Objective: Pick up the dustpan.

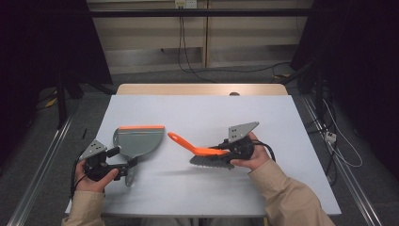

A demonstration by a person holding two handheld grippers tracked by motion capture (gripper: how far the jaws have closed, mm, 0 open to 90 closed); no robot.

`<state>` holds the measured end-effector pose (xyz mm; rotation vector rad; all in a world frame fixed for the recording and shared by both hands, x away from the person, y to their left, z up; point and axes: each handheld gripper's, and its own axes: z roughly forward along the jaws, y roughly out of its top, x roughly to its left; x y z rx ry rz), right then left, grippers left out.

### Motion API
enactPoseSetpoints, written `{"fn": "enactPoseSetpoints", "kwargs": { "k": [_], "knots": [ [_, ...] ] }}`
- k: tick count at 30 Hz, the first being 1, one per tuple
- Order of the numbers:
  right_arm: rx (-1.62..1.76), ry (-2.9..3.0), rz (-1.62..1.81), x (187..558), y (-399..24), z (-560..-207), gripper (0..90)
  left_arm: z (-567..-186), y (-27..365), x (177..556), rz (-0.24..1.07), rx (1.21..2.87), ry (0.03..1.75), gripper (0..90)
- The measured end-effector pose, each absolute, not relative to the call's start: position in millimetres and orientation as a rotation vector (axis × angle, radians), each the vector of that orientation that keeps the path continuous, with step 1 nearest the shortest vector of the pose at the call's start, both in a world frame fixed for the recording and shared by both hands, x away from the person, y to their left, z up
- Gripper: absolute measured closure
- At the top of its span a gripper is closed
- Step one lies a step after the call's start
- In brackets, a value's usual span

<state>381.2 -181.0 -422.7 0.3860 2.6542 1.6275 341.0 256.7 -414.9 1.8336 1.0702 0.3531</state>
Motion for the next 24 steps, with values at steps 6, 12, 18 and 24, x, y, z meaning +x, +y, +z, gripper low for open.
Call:
{"fn": "enactPoseSetpoints", "kwargs": {
  "k": [6,12,18,24],
  "knots": [
    [0.336,2.696,1.644,378.1,-186.1,-443.7,71.1,-416.6,253.8,342.1,0.350,1.841,1.072,11.4],
    [0.331,2.674,1.653,394.0,-185.9,-446.1,71.1,-417.8,253.2,344.0,0.346,1.844,1.077,11.4],
    [0.355,2.646,1.669,404.6,-184.4,-441.4,71.1,-418.3,253.8,344.0,0.346,1.845,1.079,11.4],
    [0.519,2.559,1.612,403.2,-195.2,-428.7,71.0,-416.9,253.0,342.6,0.356,1.862,1.077,11.4]
  ]
}}
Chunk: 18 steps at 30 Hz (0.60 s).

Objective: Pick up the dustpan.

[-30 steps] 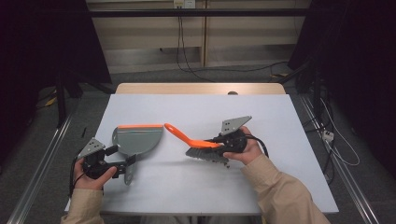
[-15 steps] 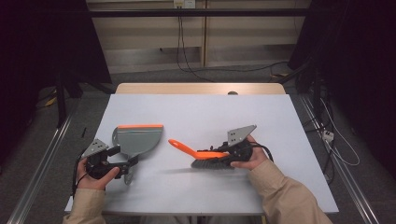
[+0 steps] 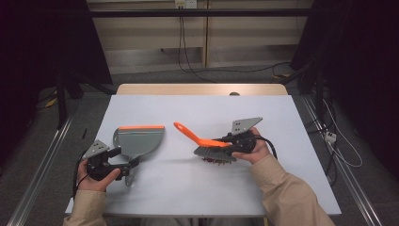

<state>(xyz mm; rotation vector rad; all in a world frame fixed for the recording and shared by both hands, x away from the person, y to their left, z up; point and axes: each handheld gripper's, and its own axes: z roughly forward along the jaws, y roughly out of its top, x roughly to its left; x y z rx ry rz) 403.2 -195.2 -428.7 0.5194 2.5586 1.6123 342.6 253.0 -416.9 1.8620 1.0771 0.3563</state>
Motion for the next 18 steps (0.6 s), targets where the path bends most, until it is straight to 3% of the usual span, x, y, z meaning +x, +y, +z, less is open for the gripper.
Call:
{"fn": "enactPoseSetpoints", "kwargs": {
  "k": [6,18],
  "knots": [
    [0.731,2.426,1.570,399.8,-217.9,-420.8,71.0,-415.7,251.1,339.1,0.366,1.899,1.118,11.4],
    [0.806,2.346,1.529,389.8,-227.4,-422.8,71.0,-423.2,248.9,329.6,0.387,1.981,1.187,14.6]
  ]
}}
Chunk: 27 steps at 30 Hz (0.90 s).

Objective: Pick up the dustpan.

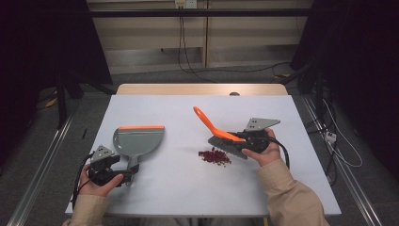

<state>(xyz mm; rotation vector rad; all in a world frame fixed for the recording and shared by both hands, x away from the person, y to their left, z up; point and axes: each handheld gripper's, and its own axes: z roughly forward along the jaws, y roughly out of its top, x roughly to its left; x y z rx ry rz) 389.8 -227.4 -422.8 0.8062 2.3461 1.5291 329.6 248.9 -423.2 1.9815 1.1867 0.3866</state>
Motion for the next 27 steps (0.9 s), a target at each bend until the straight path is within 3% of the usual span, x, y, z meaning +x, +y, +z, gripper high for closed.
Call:
{"fn": "enactPoseSetpoints", "kwargs": {
  "k": [27],
  "knots": [
    [0.912,2.266,1.496,386.8,-242.9,-425.0,71.0,-435.6,249.6,341.5,0.331,2.005,1.309,27.8]
  ]
}}
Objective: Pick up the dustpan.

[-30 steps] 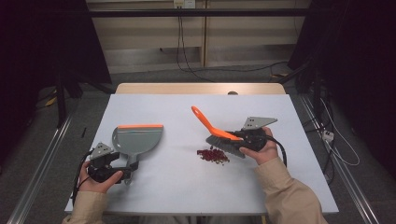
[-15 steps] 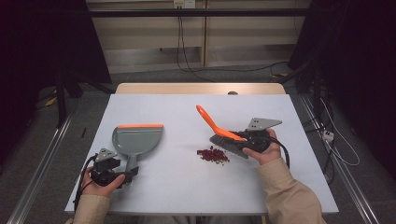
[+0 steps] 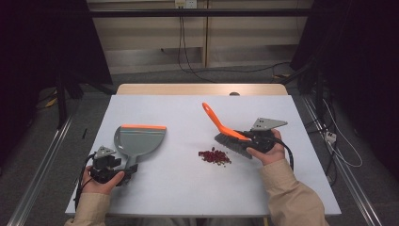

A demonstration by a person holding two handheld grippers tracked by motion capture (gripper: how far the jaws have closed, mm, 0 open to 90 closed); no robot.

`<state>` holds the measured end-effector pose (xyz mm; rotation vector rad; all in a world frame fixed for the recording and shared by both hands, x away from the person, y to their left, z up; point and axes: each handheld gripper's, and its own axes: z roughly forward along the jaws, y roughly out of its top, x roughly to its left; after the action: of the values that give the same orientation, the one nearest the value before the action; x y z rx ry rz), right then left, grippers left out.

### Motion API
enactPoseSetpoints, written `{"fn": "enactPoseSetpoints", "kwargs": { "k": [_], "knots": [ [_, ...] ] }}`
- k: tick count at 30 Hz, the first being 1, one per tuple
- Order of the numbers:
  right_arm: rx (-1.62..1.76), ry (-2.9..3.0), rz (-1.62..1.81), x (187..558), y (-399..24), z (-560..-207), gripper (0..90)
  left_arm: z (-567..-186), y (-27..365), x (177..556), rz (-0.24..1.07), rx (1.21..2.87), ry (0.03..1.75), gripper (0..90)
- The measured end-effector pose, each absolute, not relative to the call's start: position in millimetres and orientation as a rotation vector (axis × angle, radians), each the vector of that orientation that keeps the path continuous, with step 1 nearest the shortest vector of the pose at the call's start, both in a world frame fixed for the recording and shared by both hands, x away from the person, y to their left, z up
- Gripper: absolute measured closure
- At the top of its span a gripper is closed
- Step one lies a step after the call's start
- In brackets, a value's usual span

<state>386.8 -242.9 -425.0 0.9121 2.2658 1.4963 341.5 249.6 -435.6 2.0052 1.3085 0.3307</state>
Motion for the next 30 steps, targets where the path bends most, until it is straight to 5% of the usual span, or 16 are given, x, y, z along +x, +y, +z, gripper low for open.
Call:
{"fn": "enactPoseSetpoints", "kwargs": {
  "k": [30],
  "knots": [
    [0.900,2.250,1.497,383.1,-246.4,-422.9,71.0,-431.0,240.4,367.8,0.344,2.050,1.392,47.2]
  ]
}}
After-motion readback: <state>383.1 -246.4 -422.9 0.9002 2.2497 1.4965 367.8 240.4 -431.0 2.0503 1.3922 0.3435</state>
